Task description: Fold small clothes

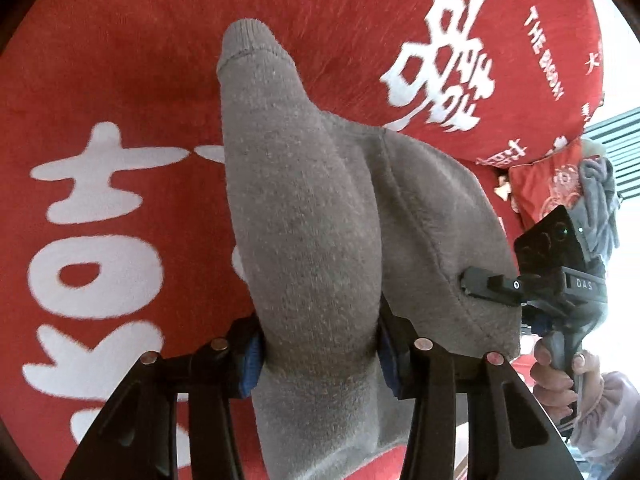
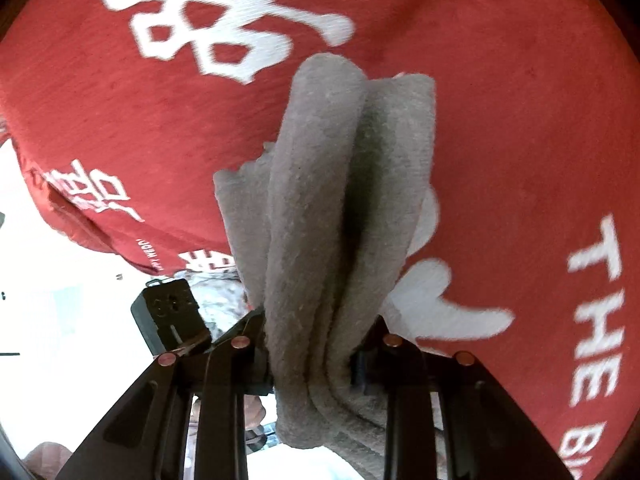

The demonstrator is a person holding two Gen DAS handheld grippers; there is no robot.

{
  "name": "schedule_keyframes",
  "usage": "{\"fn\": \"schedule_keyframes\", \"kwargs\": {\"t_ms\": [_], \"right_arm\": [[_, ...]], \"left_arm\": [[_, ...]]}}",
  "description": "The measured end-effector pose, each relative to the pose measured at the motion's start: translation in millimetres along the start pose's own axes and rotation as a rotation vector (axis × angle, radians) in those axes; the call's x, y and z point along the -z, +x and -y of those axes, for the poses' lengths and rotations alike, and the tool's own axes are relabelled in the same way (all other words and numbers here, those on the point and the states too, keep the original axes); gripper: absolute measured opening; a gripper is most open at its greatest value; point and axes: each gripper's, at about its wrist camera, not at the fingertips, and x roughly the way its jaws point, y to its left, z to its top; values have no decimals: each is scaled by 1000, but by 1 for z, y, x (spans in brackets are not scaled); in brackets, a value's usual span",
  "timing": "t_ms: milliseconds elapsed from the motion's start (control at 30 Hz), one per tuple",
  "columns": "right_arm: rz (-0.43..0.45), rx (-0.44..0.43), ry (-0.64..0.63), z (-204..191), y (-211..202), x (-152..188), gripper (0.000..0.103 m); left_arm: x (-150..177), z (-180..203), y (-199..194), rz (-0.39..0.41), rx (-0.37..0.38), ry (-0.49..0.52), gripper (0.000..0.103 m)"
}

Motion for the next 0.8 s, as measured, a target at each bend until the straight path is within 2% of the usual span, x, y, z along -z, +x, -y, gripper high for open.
{"fn": "schedule_keyframes", "kwargs": {"t_ms": [100, 233, 500, 667, 700, 800], "right_arm": [[1, -27, 6, -11, 4, 15, 31], [-23, -37, -2, -19, 11, 36, 31], [-80, -28, 40, -13, 56, 77, 31], [-92, 52, 56, 2, 75, 84, 31], [-81, 68, 53, 5, 74, 82, 31], [-53, 151, 22, 3, 64, 75, 35]], "left_arm": [[13, -1, -21, 12, 7, -4, 49], [36, -17, -47, 9, -23, -6, 49], [85, -55, -55, -36, -83, -42, 49], [102, -79, -35, -66, -174, -64, 53], [103, -84, -36, -55, -174, -81, 57], [103, -90, -47, -24, -166, -119, 57]]}}
